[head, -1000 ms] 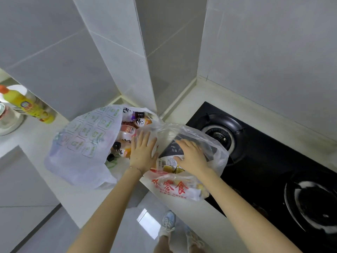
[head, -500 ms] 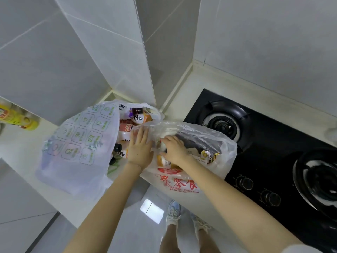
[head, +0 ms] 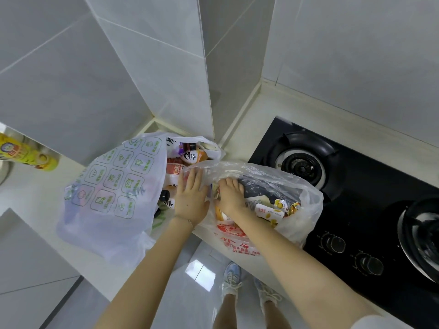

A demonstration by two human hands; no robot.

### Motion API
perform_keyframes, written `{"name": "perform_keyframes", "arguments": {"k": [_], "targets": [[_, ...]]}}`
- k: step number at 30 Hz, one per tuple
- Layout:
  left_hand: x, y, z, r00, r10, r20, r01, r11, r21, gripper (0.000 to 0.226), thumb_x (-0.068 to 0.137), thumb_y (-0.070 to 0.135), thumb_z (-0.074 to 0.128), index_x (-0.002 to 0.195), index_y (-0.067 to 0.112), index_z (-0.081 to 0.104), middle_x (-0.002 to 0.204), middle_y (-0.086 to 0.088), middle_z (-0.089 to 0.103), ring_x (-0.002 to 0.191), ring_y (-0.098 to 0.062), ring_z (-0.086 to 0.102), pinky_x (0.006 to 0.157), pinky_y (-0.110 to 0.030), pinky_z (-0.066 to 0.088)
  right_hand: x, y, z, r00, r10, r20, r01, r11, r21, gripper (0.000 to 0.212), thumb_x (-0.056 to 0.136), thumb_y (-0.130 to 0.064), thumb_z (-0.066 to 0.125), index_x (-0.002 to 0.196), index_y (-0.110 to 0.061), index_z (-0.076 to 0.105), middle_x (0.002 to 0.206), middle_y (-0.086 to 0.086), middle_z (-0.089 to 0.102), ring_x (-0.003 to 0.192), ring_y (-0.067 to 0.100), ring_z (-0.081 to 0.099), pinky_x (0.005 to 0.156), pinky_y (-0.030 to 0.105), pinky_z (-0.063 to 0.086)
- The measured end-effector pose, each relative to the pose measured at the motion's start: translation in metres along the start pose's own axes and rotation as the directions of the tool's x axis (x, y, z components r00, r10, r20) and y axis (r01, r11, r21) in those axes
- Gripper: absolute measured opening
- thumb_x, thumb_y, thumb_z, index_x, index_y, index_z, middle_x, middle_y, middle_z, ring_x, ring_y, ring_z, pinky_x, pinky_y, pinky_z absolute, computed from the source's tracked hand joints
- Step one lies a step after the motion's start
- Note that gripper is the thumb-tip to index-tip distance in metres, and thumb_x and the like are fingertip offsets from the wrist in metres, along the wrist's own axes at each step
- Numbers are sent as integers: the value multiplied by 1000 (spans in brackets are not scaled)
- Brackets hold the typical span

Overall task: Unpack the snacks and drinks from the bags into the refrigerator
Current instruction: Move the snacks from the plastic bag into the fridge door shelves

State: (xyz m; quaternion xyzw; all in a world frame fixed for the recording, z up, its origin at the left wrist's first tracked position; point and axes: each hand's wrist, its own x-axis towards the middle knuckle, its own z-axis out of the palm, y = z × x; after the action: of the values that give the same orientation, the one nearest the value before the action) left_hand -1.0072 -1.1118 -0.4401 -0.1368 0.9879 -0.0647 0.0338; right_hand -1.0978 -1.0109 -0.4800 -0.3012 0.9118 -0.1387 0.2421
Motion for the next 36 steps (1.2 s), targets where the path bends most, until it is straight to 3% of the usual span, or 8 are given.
{"name": "perform_keyframes", "arguments": {"k": [6,9,14,19,23,26,31,36], "targets": [[-1,-1,-7,998,-22,58,25,998,-53,29,59,30,86,79,15,71,136,-19,55,131,-38,47,114,-56,10,-15,5,-16,996,91,-19,-74,899,431,32,86,-11,67,110,-14,47,103,7,63,93,24,63,73,34,53],[0,10,-19,994,-87,67,96,985,-146,19,85,29,66,96,14,70,146,-16,44,143,-34,27,116,-53,-1,-27,15,-36,995,93,26,-91,819,566,40,81,-3,71,106,-18,44,101,6,61,90,20,63,74,35,55],[13,38,-46,995,-104,-2,93,900,-427,21,93,27,56,90,12,71,127,-6,60,142,-30,29,113,-43,18,-54,26,-60,993,85,85,-120,720,683,45,75,10,65,108,-13,45,98,8,60,83,21,58,70,39,51],[26,58,-66,995,-99,10,79,725,-684,7,90,17,61,88,13,67,102,-5,68,101,-24,60,83,-33,45,-73,43,-87,987,53,150,-155,513,844,50,76,11,68,114,-17,52,102,8,61,88,18,61,75,34,54],[31,79,-64,994,-20,112,105,544,-833,17,96,16,52,93,9,67,90,-7,70,84,-23,64,75,-34,49,-86,67,-107,983,176,45,-138,557,819,33,79,6,66,106,-12,60,89,6,63,79,19,61,71,36,53],[32,89,-44,966,82,243,146,602,-785,17,95,14,55,105,8,67,102,-8,70,93,-26,64,86,-36,50,-93,87,-117,960,277,-42,-146,621,770,26,81,-3,66,102,-17,60,90,4,64,80,18,62,66,31,50],[27,110,-31,891,266,367,37,764,-644,30,91,26,57,120,20,64,110,-6,69,103,-25,61,90,-32,48,-98,101,-123,951,290,-108,-103,627,772,29,81,-7,71,96,-29,59,99,1,69,94,19,66,84,40,55],[29,118,-32,927,241,288,-6,776,-630,15,89,24,59,94,18,71,101,-6,69,96,-26,61,78,-31,49,-103,105,-130,945,313,-94,-100,551,828,27,79,-5,74,99,-18,60,90,0,69,84,16,67,77,36,55]]}}
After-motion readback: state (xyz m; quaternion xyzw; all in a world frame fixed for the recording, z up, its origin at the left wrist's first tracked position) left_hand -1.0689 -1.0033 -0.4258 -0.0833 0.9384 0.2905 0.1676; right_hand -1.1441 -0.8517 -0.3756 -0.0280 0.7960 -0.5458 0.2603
